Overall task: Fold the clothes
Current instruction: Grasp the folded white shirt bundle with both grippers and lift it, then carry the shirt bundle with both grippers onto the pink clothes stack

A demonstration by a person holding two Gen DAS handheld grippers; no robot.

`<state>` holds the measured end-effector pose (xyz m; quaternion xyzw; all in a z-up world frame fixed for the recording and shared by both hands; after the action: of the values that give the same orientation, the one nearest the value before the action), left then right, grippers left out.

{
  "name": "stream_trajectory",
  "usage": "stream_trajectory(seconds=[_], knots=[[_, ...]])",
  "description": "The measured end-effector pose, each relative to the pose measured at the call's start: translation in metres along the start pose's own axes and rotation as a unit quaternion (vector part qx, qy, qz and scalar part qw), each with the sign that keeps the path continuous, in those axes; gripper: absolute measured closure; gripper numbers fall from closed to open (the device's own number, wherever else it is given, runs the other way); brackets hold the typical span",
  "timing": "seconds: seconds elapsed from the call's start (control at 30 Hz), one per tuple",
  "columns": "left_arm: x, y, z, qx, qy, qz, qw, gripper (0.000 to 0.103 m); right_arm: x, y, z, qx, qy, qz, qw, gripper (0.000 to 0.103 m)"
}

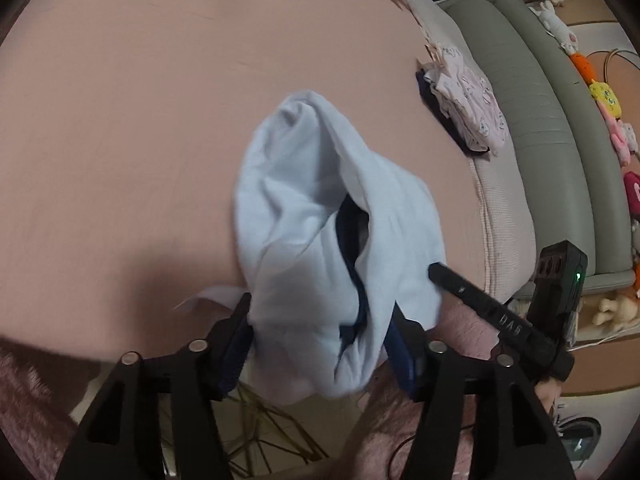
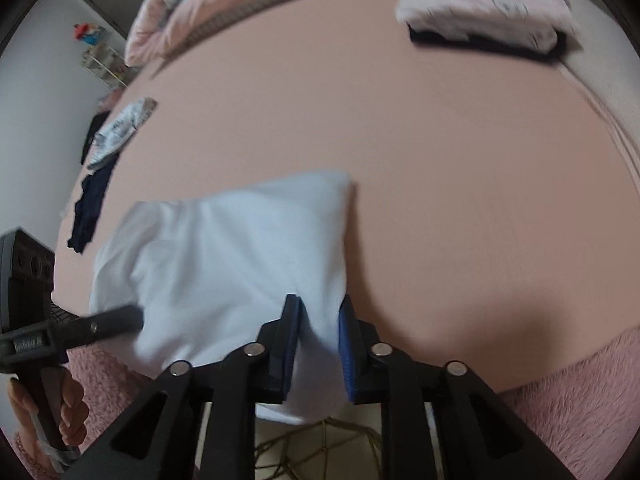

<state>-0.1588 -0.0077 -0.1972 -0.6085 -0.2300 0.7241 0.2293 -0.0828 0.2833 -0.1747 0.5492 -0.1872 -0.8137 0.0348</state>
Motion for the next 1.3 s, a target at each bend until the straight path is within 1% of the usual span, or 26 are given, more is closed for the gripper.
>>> stream_trajectory(seconds=[0.03, 0.1, 0.13, 0.2, 0.23, 0.27, 0.33, 0.4, 0.43, 0.47, 0.5, 0.57, 0.6, 0.63, 0.67, 0.7, 0.73, 0.77, 0.8, 0.83, 0.9, 1.03, 1.17, 1.3], knots=[[-0.010, 0.000, 0.003, -0.001, -0.014, -0.002, 0.9999, 0.044, -0.001, -0.002, 0.000, 0.005, -0.002, 0.005, 1.000, 0.075], [-0.029, 0.000, 0.009, -0.003, -0.042, -0.007, 0.9991, 0.038, -0.003, -0.005, 0.003, 0.007, -0.006, 0.007, 1.000, 0.073], [-0.034, 0.001, 0.011, -0.004, -0.051, -0.008, 0.9987, 0.036, -0.004, -0.006, 0.004, 0.008, -0.008, 0.007, 1.000, 0.072], [-0.022, 0.001, 0.011, -0.005, -0.036, -0.003, 0.9993, 0.024, -0.006, -0.008, 0.007, 0.013, -0.014, 0.006, 1.000, 0.066], [-0.016, 0.001, 0.011, -0.005, -0.029, -0.001, 0.9996, 0.022, -0.006, -0.009, 0.008, 0.019, -0.019, 0.004, 1.000, 0.064], [-0.010, 0.001, 0.011, -0.006, -0.022, 0.001, 0.9997, 0.022, -0.007, -0.011, 0.009, 0.025, -0.024, 0.002, 0.999, 0.064], [0.002, 0.002, 0.011, -0.007, -0.008, 0.006, 0.9999, 0.022, -0.005, -0.011, 0.010, 0.040, -0.022, 0.018, 0.999, 0.064], [0.014, 0.002, 0.012, -0.007, 0.007, 0.011, 0.9999, 0.022, 0.000, -0.010, 0.008, 0.048, -0.009, 0.036, 0.998, 0.063], [0.020, 0.002, 0.012, -0.008, 0.014, 0.013, 0.9998, 0.022, 0.004, -0.009, 0.006, 0.045, -0.001, 0.039, 0.998, 0.059], [0.027, 0.002, 0.012, -0.008, 0.021, 0.015, 0.9996, 0.021, 0.009, -0.007, 0.004, 0.040, 0.009, 0.041, 0.998, 0.052], [0.031, 0.002, 0.012, -0.007, 0.025, 0.016, 0.9995, 0.018, 0.015, -0.005, 0.001, 0.035, 0.020, 0.043, 0.998, 0.049], [0.033, -0.005, 0.010, 0.001, 0.018, 0.008, 0.9998, 0.016, 0.018, 0.000, 0.000, 0.026, 0.023, 0.049, 0.998, 0.041], [0.035, -0.009, 0.010, 0.005, 0.014, 0.005, 0.9999, 0.017, 0.019, 0.002, -0.001, 0.022, 0.022, 0.052, 0.998, 0.039], [0.036, -0.012, 0.009, 0.010, 0.010, 0.001, 0.9999, 0.022, 0.020, 0.005, -0.002, 0.018, 0.021, 0.055, 0.998, 0.039], [0.037, -0.016, 0.009, 0.014, 0.007, -0.003, 0.9999, 0.044, 0.021, 0.008, -0.002, 0.014, 0.020, 0.058, 0.998, 0.045], [0.038, -0.019, 0.008, 0.018, 0.003, -0.006, 0.9998, 0.049, 0.023, 0.010, -0.003, 0.010, 0.020, 0.061, 0.998, 0.051], [0.039, -0.023, 0.007, 0.022, -0.001, -0.010, 0.9997, 0.052, 0.024, 0.013, -0.003, 0.007, 0.019, 0.064, 0.998, 0.062], [0.040, -0.027, 0.007, 0.026, -0.004, -0.014, 0.9995, 0.057, 0.025, 0.016, -0.004, 0.003, 0.018, 0.067, 0.998, 0.068], [0.039, -0.030, 0.007, 0.030, -0.008, -0.019, 0.9993, 0.059, 0.026, 0.018, -0.005, -0.001, 0.018, 0.070, 0.997, 0.073], [0.035, -0.035, 0.009, 0.032, -0.013, -0.028, 0.9990, 0.060, 0.022, 0.019, -0.003, -0.001, 0.012, 0.073, 0.997, 0.081], [0.025, -0.044, 0.013, 0.037, -0.018, -0.042, 0.9982, 0.061, 0.011, 0.019, 0.002, 0.003, -0.004, 0.079, 0.997, 0.084], [0.018, -0.084, 0.030, 0.074, -0.030, -0.064, 0.9947, 0.062, -0.021, 0.003, 0.036, 0.014, -0.042, 0.087, 0.995, 0.084], [0.016, -0.130, 0.058, 0.113, -0.038, -0.091, 0.9888, 0.062, -0.054, -0.015, 0.073, 0.025, -0.081, 0.094, 0.992, 0.084], [0.020, -0.183, 0.101, 0.145, -0.045, -0.119, 0.9811, 0.062, -0.087, -0.032, 0.109, 0.036, -0.119, 0.101, 0.987, 0.084]])
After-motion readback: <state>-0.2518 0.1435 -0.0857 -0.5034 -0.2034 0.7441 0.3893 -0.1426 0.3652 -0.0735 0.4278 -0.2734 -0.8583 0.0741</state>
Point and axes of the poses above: each gripper's, at about its wrist camera, not at the fingertips, and x roughly the way its jaws point, y to its left, z to its top, the point moved 3 cm from there along x, roughly the way its jaws point, and after that the axes turned 3 degrees about -y, right-handed, at the moved point
